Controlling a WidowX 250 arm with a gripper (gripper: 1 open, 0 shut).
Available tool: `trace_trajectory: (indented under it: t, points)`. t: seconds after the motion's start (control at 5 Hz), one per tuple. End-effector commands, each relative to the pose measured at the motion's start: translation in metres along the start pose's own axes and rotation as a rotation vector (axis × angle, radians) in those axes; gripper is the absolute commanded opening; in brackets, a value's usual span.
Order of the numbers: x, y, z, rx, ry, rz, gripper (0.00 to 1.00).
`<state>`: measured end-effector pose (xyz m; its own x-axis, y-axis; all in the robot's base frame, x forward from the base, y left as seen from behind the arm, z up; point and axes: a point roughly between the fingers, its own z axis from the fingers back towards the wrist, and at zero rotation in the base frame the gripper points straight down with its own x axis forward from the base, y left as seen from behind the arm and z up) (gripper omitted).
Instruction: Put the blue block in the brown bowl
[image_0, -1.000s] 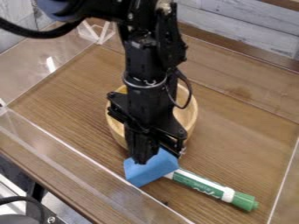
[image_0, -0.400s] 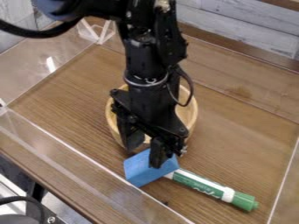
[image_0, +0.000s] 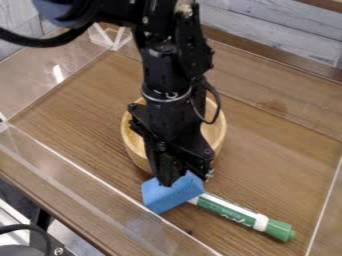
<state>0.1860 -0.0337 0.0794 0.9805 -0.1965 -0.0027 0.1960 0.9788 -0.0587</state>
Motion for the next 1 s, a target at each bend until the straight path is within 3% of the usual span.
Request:
trace_trajectory:
  t: [0.0, 0.8]
  points:
    - [0.0053, 0.0005, 0.0084, 0.002, -0.051, -0.013, 0.0]
    - [0.0092, 0.0017, 0.0137, 0.0, -0.073, -0.071, 0.0]
